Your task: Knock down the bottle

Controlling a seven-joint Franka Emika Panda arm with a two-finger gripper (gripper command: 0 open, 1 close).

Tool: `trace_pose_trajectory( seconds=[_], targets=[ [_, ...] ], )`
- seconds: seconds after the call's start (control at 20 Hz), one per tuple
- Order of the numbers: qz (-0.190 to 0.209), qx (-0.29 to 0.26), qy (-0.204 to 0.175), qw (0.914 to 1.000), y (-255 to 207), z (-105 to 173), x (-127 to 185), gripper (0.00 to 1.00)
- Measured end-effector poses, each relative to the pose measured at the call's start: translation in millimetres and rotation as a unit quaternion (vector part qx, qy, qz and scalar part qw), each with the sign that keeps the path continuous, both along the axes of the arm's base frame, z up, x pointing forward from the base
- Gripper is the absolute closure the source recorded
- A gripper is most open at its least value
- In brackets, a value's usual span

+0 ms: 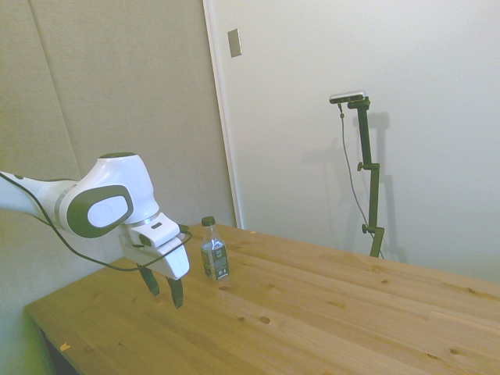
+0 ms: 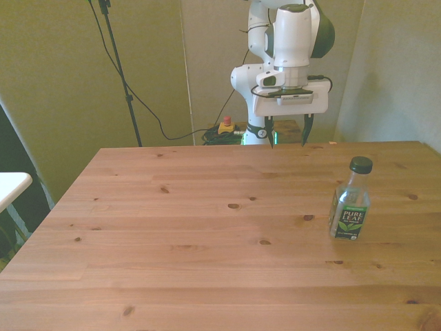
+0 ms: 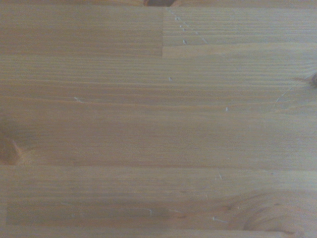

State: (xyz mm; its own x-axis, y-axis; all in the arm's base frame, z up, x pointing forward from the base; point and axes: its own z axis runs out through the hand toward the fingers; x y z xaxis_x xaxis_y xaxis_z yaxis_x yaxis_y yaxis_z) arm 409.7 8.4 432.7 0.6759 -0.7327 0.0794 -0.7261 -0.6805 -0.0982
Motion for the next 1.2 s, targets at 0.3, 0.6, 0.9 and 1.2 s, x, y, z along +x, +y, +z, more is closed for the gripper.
trace_pose_trajectory(
  seconds=[0.3, 0.6, 0.9, 1.2],
  targets=[
    [-0.015, 0.007, -0.011, 0.9998, 4, 27, 14, 1.0],
    [-0.059, 0.036, -0.009, 0.9976, 27, 70, 55, 1.0],
    [-0.08, 0.044, -0.011, 0.9958, 70, 94, 102, 1.0],
    [-0.089, 0.027, -0.002, 0.9956, 96, 90, 148, 1.0]
  ],
)
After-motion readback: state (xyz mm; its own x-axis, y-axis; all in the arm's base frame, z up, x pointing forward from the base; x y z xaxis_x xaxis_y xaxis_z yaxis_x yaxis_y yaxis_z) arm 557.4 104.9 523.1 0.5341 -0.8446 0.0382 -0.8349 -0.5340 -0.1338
